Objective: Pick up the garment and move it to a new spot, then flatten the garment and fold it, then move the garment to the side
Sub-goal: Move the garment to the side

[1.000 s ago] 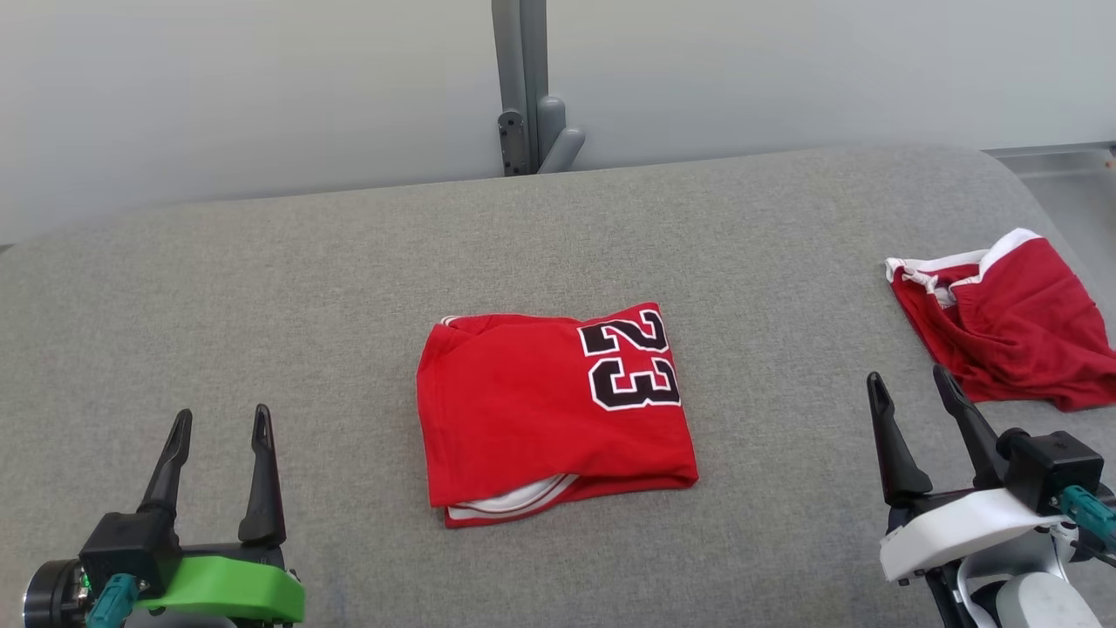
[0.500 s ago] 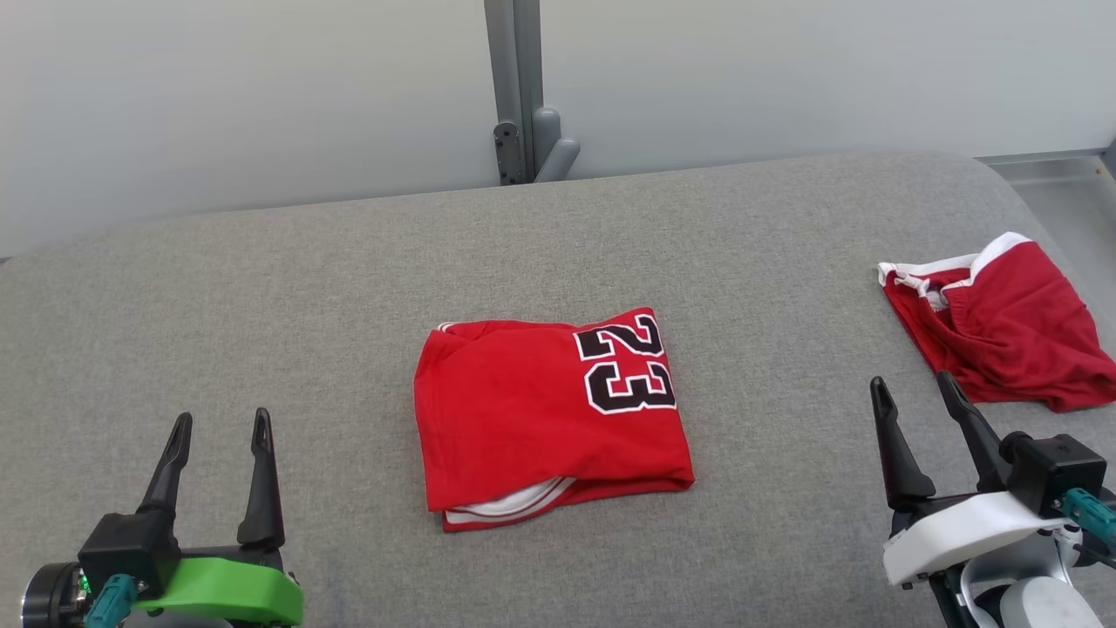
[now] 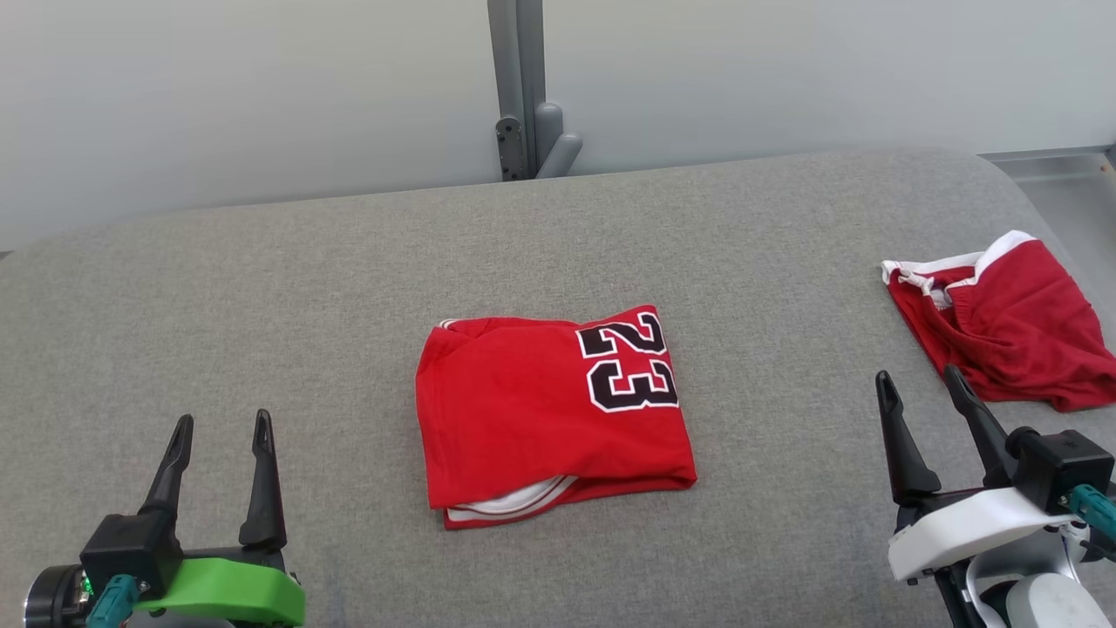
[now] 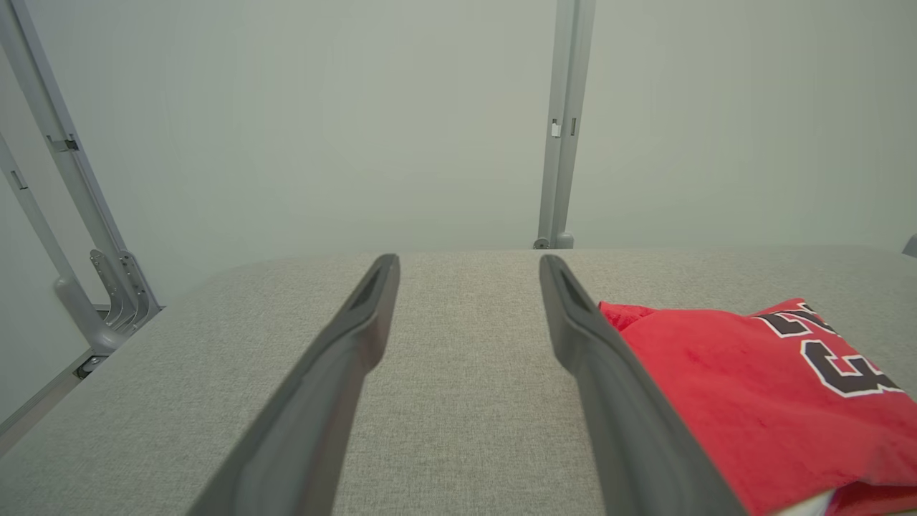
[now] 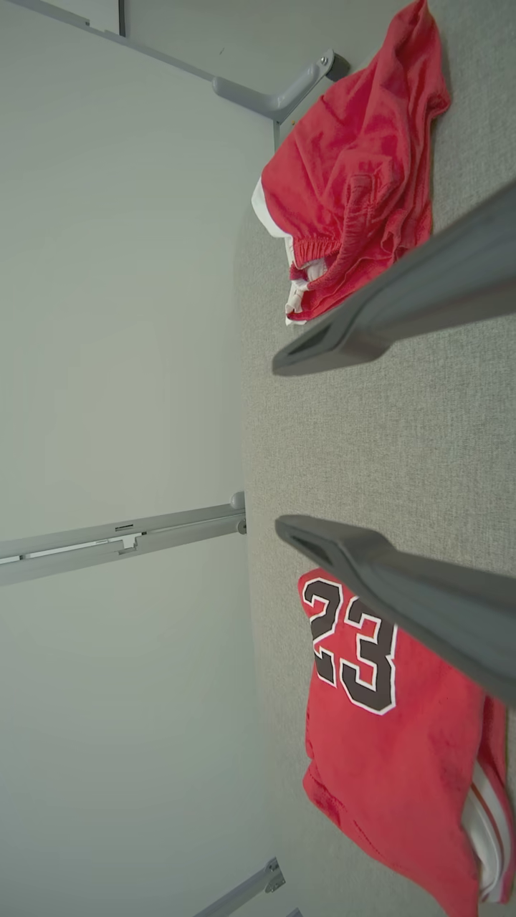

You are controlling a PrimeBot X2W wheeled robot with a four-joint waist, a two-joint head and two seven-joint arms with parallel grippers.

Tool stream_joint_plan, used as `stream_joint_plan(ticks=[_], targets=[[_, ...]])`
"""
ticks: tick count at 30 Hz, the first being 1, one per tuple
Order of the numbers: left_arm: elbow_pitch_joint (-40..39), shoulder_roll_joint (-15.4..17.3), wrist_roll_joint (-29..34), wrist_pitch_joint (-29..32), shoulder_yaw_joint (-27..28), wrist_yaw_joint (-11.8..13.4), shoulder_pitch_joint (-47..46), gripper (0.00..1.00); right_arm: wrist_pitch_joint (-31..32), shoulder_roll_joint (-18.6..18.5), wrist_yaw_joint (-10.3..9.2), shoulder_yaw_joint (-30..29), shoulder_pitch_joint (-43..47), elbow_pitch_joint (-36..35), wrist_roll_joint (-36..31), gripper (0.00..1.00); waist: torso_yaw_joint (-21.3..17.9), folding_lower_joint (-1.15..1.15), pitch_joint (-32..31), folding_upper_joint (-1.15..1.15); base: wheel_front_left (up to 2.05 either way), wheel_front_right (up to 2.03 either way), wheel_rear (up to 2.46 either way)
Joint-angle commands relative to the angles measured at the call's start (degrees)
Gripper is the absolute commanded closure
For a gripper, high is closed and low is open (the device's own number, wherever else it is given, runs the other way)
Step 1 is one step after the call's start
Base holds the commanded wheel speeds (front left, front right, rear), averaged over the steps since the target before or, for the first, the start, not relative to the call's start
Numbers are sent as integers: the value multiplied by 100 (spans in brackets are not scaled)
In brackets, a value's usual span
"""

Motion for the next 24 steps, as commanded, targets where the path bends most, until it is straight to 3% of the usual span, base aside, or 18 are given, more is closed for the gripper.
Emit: stream_joint_plan(ticks=[1, 12, 24], targets=[[17, 39, -48, -44, -6, 35, -6, 0, 9, -14, -1, -23, -15, -44, -31, 0, 25, 0, 23, 0, 0, 0, 0], [-38, -28, -52, -214, -154, 6, -628, 0, -36, -67, -1, 370, -704, 175, 86, 0, 485, 0, 745, 0, 0, 0, 0], [143, -181, -17, -470, -418, -41, -1318, 0, -197, -220, -1, 1432, -1847, 2027, 650, 0, 1143, 0, 1569, 0, 0, 0, 0]])
